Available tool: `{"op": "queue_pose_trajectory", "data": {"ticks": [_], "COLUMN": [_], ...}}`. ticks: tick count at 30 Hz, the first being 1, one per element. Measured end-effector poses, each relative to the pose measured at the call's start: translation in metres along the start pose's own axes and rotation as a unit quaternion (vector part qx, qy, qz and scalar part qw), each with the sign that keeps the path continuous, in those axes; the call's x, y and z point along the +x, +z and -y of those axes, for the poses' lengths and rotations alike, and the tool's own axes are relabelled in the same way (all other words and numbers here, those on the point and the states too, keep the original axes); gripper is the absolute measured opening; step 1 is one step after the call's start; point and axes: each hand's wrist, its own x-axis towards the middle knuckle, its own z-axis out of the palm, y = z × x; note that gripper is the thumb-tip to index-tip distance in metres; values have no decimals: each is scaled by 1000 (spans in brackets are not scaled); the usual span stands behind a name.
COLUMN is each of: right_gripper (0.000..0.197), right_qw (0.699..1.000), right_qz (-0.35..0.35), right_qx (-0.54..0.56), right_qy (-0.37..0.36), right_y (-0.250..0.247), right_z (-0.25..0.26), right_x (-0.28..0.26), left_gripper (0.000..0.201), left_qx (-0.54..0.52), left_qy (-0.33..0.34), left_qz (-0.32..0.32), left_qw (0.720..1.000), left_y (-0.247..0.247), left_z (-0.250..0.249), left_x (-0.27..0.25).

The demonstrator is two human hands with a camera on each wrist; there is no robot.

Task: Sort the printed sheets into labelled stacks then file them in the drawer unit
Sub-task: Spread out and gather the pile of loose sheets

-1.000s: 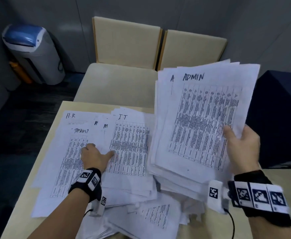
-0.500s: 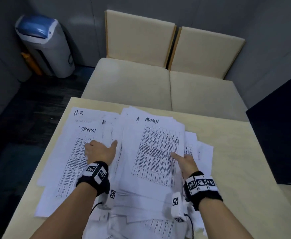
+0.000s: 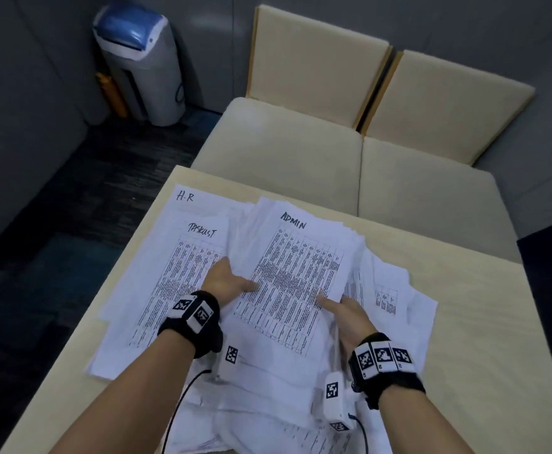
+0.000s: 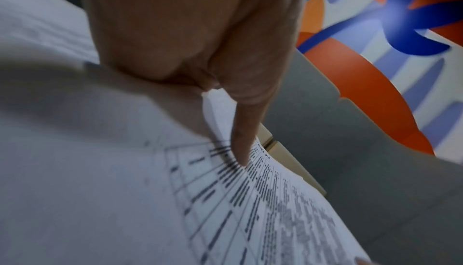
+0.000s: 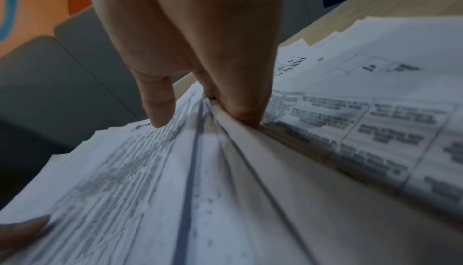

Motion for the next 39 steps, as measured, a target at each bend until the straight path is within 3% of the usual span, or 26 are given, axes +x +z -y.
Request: {"op": "queue_pose_trajectory", "data": {"ticks": [5,8,10,13,17,20,24,26,27,32,35,39], "right_gripper": [30,53,63,58,31,46,76,103,108,98,86,85], "right_qw": [998,971,949,970,980,980,997,999,999,981,953,933], "right_qz": [-41,-219,-278,-191,-107,-92,-56,-20,-4,27,89,84], "right_qx": [-16,-94,-146,-147,-170,-174,-46,25,40,134,170,209], "right_qy": [-37,-27,0,12,2,20,24,11,-11,-139,-233,-281], "right_y": [-5,-31,-50,-56,-33,-13,-11,-20,-25,-44,-46,-47], "right_z": [-13,-16,-20,-27,-27,-21,-20,-21,-19,11,42,75], "right_x": [-10,-11,-11,-6,-12,-23,-24,-25,-28,-49,-70,-94], "left_gripper": [66,70,77,81,100,86,74,75,74,76,66,57], "left_qx": [-102,-84,-77,-96,-144,-169,-156,-175,-177,-192,-206,-221], "left_qy": [95,163,167,97,6,0,53,103,134,252,288,310], "left_qz": [48,43,29,30,75,98,55,98,130,263,296,327], "left_qw": [989,982,983,990,987,981,985,974,966,911,887,865], "left_y": [-7,-22,-32,-38,-29,-12,-1,-8,-14,-44,-53,-59], "left_z": [-9,-17,-15,0,33,46,34,16,5,-55,-78,-89], "left_x": [-26,-34,-33,-26,-23,-23,-32,-46,-57,-104,-123,-129]}}
